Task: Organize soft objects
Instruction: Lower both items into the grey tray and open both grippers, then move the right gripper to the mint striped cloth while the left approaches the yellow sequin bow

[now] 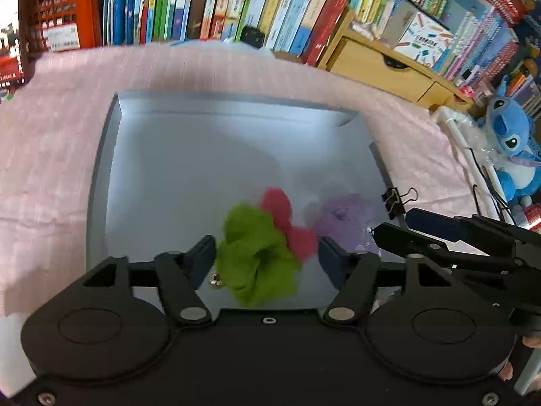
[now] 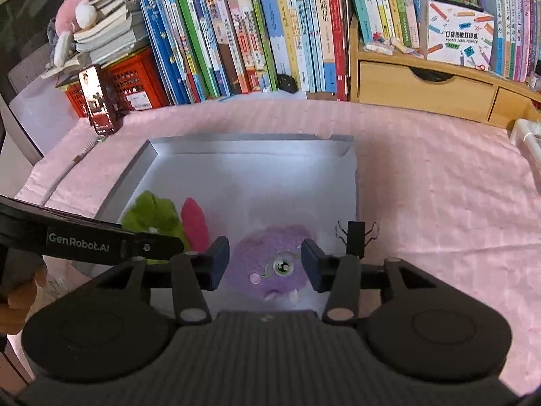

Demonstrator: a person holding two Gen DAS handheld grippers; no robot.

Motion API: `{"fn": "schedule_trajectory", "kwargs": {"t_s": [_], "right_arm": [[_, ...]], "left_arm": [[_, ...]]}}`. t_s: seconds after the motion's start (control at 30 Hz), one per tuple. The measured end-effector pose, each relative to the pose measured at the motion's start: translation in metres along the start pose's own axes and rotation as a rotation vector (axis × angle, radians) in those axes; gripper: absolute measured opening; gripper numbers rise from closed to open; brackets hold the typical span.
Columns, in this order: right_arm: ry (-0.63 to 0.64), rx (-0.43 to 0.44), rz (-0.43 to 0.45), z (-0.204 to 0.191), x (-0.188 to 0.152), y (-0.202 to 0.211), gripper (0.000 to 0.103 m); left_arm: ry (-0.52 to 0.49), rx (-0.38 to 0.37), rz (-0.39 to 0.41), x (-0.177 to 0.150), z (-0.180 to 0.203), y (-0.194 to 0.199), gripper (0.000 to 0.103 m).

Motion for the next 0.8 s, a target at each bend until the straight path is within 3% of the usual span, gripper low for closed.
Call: {"fn": "schedule_trajectory", "kwargs": {"t_s": [0.57, 0.8], "right_arm": [[0.006, -0.001, 0.171, -0.009, -0.025, 0.070, 0.085], [0.025, -0.070, 0.290, -0.017, -0.049, 0.100, 0.088]], "left_arm": [[-0.117, -0.087, 0.167, -0.054, 0.002, 0.075, 0.083], [-0.169, -0.134, 0.232, -0.089, 0.001, 0.099, 0.085]]}}
Point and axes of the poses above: each gripper's, at about its wrist camera, not at the fingertips, and y roughly against the way its jaws point, z to its right, x to its top, the point moved 2 cm from there along -y, roughly the way its jaws point, and after that the axes turned 12 degrees about y, right-handed, at the moved point
